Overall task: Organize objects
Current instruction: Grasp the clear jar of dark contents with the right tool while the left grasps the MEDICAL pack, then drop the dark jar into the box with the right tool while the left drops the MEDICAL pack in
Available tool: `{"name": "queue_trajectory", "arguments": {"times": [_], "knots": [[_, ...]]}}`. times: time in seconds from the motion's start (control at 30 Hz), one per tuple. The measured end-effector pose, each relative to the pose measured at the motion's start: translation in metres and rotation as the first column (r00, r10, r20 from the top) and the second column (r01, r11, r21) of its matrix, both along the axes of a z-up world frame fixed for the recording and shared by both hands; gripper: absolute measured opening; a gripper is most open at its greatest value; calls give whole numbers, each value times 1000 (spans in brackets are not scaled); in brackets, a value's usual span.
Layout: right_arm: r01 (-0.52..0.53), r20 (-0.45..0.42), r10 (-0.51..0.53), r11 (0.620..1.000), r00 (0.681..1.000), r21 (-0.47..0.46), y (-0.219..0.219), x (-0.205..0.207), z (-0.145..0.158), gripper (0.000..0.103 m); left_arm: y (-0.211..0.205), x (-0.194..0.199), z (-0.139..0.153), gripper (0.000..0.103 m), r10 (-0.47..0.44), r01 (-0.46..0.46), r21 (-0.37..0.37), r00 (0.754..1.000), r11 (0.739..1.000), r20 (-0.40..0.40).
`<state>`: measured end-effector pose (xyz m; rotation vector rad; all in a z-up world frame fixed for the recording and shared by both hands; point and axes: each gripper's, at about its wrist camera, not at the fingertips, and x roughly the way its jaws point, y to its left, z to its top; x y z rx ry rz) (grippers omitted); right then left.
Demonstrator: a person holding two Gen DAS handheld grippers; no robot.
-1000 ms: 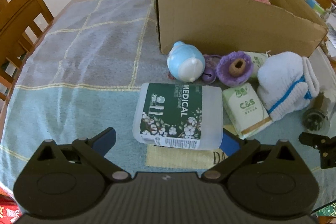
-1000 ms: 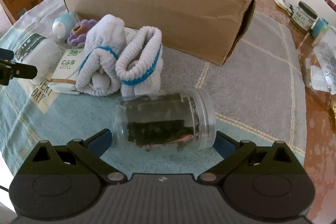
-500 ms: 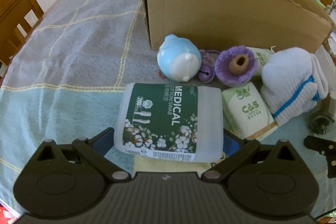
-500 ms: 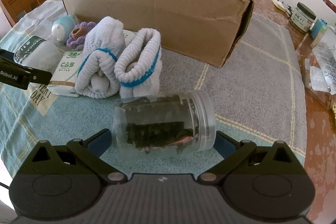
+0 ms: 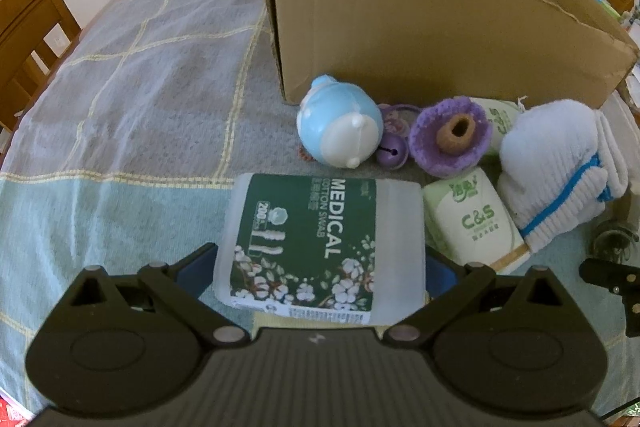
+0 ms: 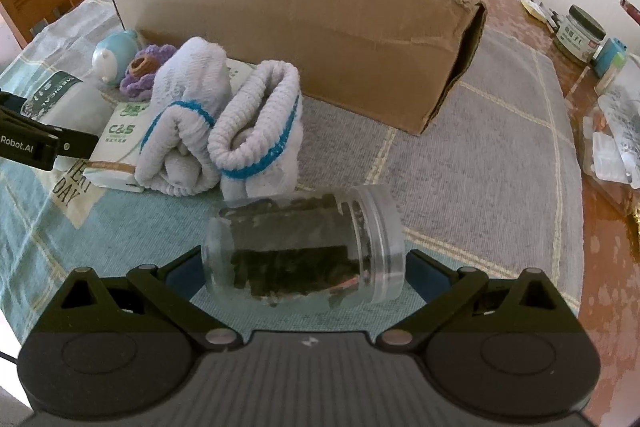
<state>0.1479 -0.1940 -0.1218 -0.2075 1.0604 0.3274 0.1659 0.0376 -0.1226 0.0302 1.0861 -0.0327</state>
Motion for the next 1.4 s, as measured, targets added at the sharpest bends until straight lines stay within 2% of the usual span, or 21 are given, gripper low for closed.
{"name": "queue_trajectory", "arguments": {"times": [0.33, 0.43, 0.47, 0.57, 0.93, 1.13, 1.4], "knots": [[-24, 33, 24, 1000, 999, -18, 0, -3, 13, 102, -3, 3, 5, 86, -40, 39, 29, 999, 999, 23], [-32, 37, 33, 999, 999, -29, 3, -3, 14, 94, 0, 5, 5, 86, -33, 33, 16, 999, 999, 17], [-36, 36, 37, 999, 999, -29, 3, -3, 15, 87, -3, 5, 10, 84, -34, 34, 16, 999, 999, 17], [-44, 29, 45, 999, 999, -29, 5, -4, 16, 82, 2, 10, 9, 83, -44, 44, 18, 999, 999, 18], [-83, -6, 83, 996, 997, -44, 5, -3, 26, 79, -7, -3, 22, 83, -95, 95, 19, 995, 995, 9], [-118, -30, 118, 993, 993, -14, 2, -3, 44, 79, -9, -8, 44, 83, -163, 162, 38, 986, 986, 27], [-185, -40, 185, 983, 982, -1, 3, 1, 81, 79, -17, -18, 95, 83, -254, 254, 14, 966, 967, 44]]}}
